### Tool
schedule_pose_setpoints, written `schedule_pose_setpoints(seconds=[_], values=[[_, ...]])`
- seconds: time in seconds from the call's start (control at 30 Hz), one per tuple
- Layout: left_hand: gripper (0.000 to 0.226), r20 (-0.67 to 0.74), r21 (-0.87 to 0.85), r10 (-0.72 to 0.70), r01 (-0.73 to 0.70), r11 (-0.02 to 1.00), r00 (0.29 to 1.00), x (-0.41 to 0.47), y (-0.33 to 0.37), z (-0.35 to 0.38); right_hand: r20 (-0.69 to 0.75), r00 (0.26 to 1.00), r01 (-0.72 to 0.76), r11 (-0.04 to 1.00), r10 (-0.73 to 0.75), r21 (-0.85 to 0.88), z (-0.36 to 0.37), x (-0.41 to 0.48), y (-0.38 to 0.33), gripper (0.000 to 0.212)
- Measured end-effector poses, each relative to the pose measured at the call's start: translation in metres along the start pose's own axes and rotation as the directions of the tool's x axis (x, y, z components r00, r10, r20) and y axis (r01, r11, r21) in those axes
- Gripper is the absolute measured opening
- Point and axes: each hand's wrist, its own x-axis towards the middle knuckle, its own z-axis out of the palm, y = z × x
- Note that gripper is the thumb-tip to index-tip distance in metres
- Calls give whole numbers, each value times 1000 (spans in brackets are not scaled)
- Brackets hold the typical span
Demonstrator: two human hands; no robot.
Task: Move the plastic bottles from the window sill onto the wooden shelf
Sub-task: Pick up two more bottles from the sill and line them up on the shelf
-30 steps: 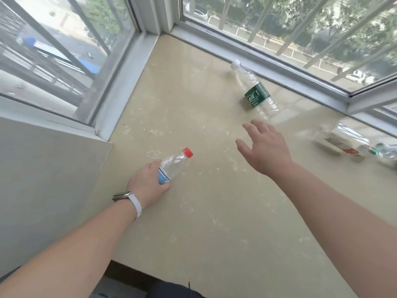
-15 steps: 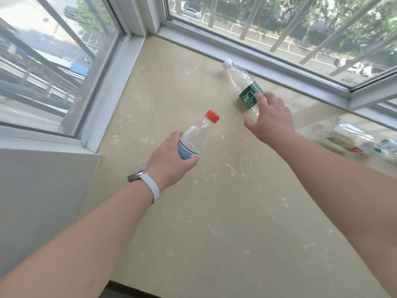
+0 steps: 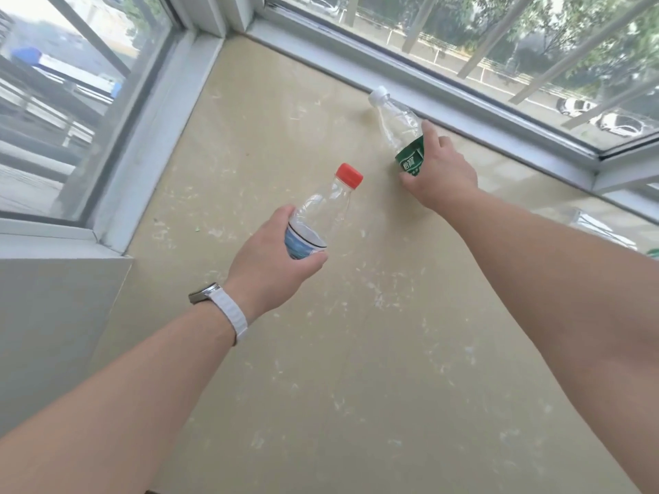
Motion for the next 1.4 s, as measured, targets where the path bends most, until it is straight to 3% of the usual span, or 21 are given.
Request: schedule_pose_setpoints(seconds=[0.33, 0.53, 0.8, 1.03, 1.2, 1.4], values=[[49, 0, -22, 20, -20, 1000, 1000, -7, 11, -7, 13, 1000, -29, 999, 28, 34, -5, -21, -4, 81], [50, -37, -21, 51, -52, 998, 998, -28, 35, -24, 4, 997, -71, 979, 72, 190, -23, -68, -10, 85], [46, -53, -64, 80, -84, 994, 995, -81, 76, -38, -123, 987, -25, 859, 102, 512, -77, -149, -15, 79], [39, -84, -121, 137, -146, 982, 987, -135, 119, -56, -212, 970, 60, 723, 122, 688, -132, -228, -14, 56], [41, -128, -159, 203, -222, 962, 971, -188, 143, -70, -263, 957, 115, 670, 124, 733, -164, -293, -14, 38], [55, -188, -237, 272, -313, 920, 944, -251, 175, -97, -301, 930, 120, 601, 209, 790, -201, -371, -15, 38]])
